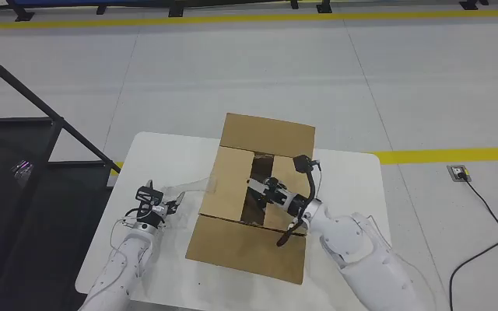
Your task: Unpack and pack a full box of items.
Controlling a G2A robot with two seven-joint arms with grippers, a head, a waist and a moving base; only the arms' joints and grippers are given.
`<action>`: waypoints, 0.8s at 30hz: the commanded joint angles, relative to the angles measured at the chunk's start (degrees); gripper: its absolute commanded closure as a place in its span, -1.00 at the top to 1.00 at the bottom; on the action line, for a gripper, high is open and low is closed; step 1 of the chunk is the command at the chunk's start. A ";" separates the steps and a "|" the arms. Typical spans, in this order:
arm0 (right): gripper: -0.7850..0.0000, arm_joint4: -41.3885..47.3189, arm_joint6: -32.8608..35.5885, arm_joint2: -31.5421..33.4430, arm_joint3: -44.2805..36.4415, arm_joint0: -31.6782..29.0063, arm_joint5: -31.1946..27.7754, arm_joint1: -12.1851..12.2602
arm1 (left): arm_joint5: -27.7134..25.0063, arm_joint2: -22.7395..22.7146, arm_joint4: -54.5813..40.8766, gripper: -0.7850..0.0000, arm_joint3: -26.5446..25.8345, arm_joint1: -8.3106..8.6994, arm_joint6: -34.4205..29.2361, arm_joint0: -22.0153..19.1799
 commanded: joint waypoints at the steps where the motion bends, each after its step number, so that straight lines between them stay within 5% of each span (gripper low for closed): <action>1: 1.00 -0.14 0.57 -1.58 3.37 2.38 0.75 -0.64 | 0.63 0.27 1.08 1.00 -0.30 -0.02 -0.78 0.18; 12: 1.00 3.09 2.08 -7.40 12.91 9.03 0.81 -3.96 | -2.25 -1.29 2.53 1.00 -3.24 0.84 1.41 2.57; 24: 1.00 17.43 10.43 -9.10 21.71 14.73 -8.07 -7.49 | -12.74 -13.32 -2.30 1.00 -25.13 4.97 4.34 17.20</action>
